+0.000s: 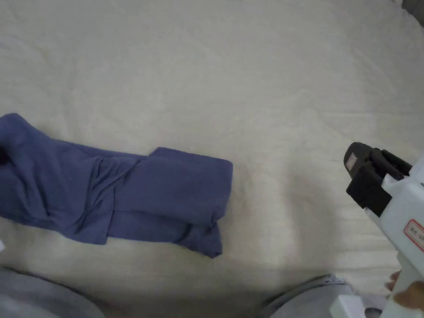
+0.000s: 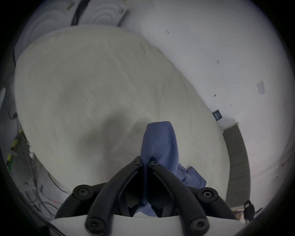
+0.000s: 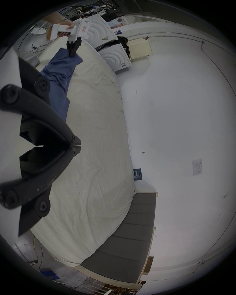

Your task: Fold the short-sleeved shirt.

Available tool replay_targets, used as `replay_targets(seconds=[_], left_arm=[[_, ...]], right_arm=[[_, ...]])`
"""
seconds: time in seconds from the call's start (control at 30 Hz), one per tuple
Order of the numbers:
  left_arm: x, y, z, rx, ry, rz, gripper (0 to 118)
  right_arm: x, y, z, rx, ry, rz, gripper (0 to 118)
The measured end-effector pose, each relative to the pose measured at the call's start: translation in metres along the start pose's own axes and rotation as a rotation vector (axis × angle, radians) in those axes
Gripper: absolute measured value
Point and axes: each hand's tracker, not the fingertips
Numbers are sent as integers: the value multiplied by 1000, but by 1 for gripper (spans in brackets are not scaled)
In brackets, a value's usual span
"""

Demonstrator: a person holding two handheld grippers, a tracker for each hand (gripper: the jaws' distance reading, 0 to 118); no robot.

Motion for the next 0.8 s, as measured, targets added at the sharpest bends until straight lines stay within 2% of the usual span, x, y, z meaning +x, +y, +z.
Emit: replay_targets(seconds=[0.07, 0.23, 0.47, 0.53, 0.57, 0.67, 0.73, 0.8], left_arm=[[13, -1, 16, 30, 15, -77, 6], [83, -31, 31, -8, -119, -251, 6], [188, -112, -31, -171, -196, -527, 6], [213, -144, -55, -239, -209, -542, 8], [220, -155, -70, -277, -208, -533, 20], [229, -182, -109, -392, -255, -465, 32], [232, -191, -124, -455, -314, -392, 32], [238, -197, -113, -461, -297, -404, 32]], right_arm=[[-4, 0, -2, -2, 10, 4, 2], [-11, 2, -3, 9, 32, 2, 2], [-1, 0, 12, 28, 19, 3, 2], [5, -2, 18, 28, 1, -5, 2], [9, -3, 22, 30, -8, -10, 2], [20, -6, 32, 31, -50, -24, 2], [25, -7, 36, 28, -68, -34, 2], [29, -9, 39, 25, -83, -37, 2]])
